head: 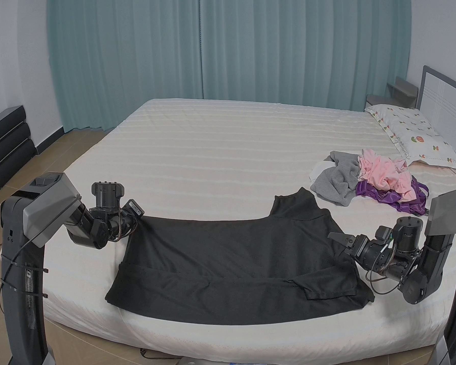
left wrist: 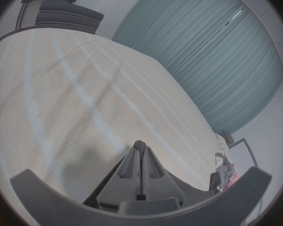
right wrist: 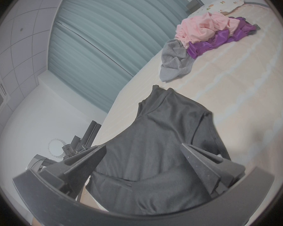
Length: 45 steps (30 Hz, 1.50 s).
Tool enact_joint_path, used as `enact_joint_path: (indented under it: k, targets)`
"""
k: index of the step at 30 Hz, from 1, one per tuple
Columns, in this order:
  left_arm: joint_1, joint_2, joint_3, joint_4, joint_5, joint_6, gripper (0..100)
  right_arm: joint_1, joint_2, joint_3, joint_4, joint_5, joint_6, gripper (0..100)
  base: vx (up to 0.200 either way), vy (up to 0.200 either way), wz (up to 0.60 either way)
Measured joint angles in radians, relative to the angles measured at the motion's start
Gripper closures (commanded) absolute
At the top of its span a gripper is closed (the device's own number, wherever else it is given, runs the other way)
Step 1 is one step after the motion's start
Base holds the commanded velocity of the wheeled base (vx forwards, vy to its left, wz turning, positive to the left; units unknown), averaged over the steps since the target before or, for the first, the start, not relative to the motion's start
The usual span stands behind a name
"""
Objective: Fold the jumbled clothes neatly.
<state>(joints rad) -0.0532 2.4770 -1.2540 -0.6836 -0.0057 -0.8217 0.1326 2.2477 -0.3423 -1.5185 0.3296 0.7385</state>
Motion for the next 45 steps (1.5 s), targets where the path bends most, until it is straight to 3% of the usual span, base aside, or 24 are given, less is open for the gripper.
enact_joint_path:
  k: [17,24,31,45]
  targets:
    - [-0.007,-0.007,0.011,-0.019,0.0,-0.017,100,0.02,0.035,-0.525,0.518,-0.059,-0.003,0,0.0,0.0,0.0]
    - [-0.006,-0.011,0.024,-0.034,0.0,-0.017,100,0.026,0.095,-0.763,0.711,-0.106,-0.059,0,0.0,0.0,0.0]
    - [-0.002,-0.016,0.035,-0.053,0.0,-0.017,100,0.019,0.185,-0.949,0.851,-0.147,-0.147,0,0.0,0.0,0.0]
    - [0.001,-0.016,0.044,-0.059,0.0,-0.017,100,0.005,0.314,-1.188,1.0,-0.186,-0.16,0,0.0,0.0,0.0]
